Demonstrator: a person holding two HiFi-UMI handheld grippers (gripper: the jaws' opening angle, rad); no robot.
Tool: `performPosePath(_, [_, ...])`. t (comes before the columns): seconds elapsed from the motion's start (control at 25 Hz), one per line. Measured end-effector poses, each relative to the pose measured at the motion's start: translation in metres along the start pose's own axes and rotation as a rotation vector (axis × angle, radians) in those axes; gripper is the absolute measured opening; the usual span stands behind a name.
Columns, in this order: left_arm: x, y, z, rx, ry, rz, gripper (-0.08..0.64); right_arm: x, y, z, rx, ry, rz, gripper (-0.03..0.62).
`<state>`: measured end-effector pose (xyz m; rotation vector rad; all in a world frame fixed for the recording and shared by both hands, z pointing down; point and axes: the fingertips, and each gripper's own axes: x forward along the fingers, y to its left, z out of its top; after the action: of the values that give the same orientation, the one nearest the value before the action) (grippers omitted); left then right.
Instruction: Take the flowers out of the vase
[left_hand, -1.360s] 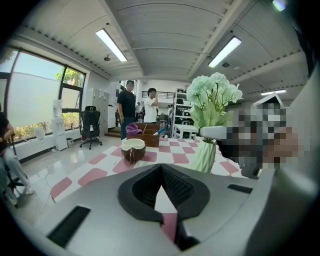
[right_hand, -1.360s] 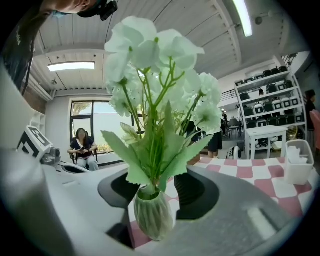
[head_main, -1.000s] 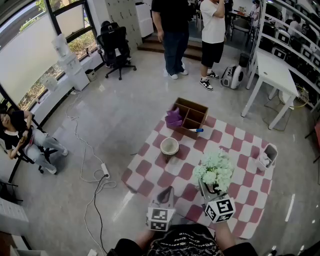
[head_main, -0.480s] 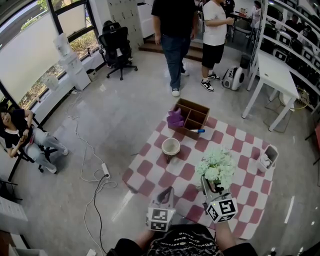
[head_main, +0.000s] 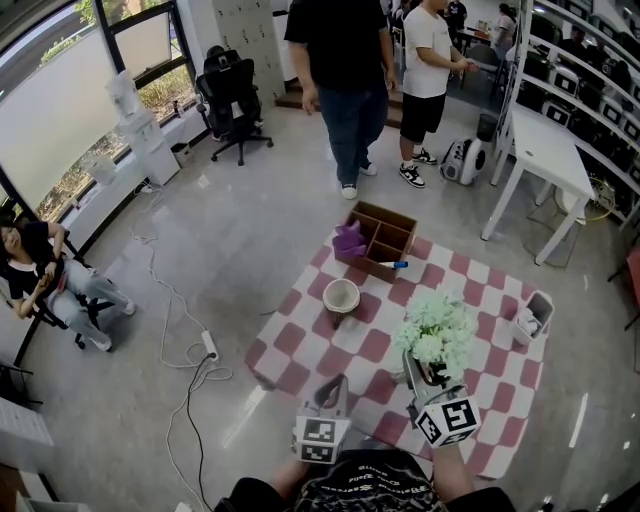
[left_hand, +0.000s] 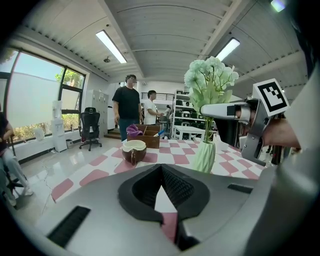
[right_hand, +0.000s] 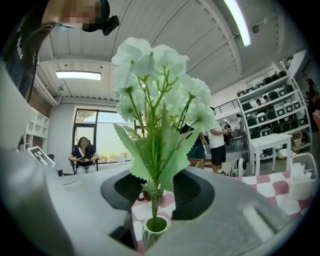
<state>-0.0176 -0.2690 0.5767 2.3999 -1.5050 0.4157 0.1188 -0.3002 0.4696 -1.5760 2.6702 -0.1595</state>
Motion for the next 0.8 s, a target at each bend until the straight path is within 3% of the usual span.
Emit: performPosePath(0.8, [-0.002, 0.000, 0.004, 0.004, -0.023, -0.023, 0.011, -0.012, 0.005, 0.054, 0.016, -0.089, 0.001, 0.123])
